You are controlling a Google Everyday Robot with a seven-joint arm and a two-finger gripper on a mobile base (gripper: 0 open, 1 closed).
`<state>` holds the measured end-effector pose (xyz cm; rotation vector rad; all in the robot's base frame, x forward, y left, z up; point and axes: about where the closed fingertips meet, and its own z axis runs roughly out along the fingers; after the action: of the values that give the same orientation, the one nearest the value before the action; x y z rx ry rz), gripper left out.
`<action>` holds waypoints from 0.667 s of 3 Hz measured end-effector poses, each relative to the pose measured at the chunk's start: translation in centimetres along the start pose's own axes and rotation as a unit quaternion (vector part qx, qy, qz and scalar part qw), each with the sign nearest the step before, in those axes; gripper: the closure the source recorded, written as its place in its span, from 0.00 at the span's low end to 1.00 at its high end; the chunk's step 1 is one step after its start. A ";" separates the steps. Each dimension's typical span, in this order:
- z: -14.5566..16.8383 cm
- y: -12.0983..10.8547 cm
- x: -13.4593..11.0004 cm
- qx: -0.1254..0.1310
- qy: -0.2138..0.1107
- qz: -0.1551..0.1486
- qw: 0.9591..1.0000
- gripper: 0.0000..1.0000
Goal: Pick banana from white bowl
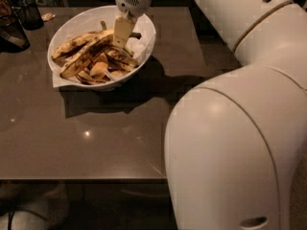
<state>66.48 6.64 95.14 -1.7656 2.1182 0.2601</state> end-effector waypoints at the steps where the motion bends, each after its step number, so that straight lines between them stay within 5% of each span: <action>1: -1.7 0.4 -1.5 0.003 -0.031 -0.016 0.999 1.00; 2: -3.5 1.2 -2.0 -0.006 -0.069 -0.014 0.998 1.00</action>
Offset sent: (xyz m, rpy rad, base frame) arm -0.0313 -0.0016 0.0650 0.2249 -0.0129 0.0562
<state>65.02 7.39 99.02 -1.7306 1.9977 0.3762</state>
